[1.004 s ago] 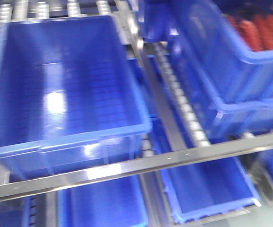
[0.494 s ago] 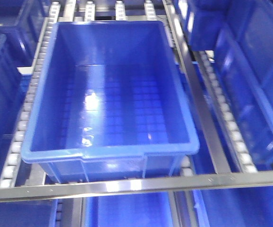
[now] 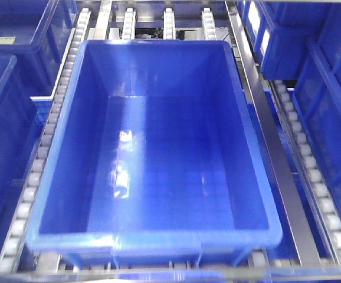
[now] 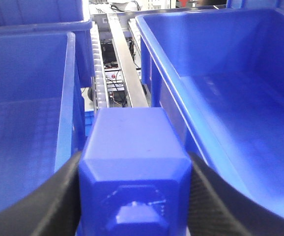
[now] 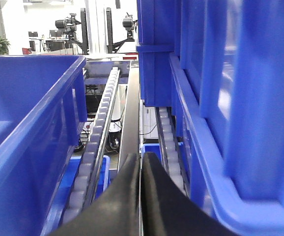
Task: Pour parts from conveyor to right shelf
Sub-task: 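Turn the base to face the shelf with an empty blue bin, then drive up to the shelf, stopping over the empty blue bin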
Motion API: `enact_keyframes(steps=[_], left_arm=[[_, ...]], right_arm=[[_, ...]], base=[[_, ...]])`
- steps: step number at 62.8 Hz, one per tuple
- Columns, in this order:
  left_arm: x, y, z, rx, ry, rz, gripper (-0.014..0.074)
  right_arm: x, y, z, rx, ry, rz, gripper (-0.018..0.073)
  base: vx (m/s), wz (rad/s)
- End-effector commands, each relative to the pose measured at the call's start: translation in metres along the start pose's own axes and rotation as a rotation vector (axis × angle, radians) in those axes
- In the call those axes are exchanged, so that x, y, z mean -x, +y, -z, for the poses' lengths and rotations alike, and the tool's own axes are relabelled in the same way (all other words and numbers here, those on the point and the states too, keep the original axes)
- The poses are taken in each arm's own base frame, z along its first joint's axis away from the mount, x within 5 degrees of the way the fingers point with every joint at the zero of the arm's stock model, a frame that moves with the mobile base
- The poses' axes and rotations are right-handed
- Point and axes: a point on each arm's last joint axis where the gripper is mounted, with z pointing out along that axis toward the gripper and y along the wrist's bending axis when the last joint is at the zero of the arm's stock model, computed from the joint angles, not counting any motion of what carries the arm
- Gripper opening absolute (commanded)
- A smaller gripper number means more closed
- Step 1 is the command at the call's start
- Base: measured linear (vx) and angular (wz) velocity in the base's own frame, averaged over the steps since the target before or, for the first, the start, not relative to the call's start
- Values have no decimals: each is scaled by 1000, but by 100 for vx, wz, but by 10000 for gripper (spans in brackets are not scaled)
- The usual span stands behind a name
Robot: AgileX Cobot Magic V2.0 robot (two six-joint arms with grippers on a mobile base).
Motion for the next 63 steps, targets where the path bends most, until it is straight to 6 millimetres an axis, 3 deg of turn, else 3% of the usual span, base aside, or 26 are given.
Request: enact_keyframes(steps=[1, 63], left_arm=[[15, 1, 2, 5, -96, 7, -6], [15, 1, 2, 5, -96, 7, -6]], right_arm=[[3, 0, 1, 5, -73, 6, -10], [3, 0, 1, 5, -73, 6, -10]], base=[[19, 0], [9, 0]])
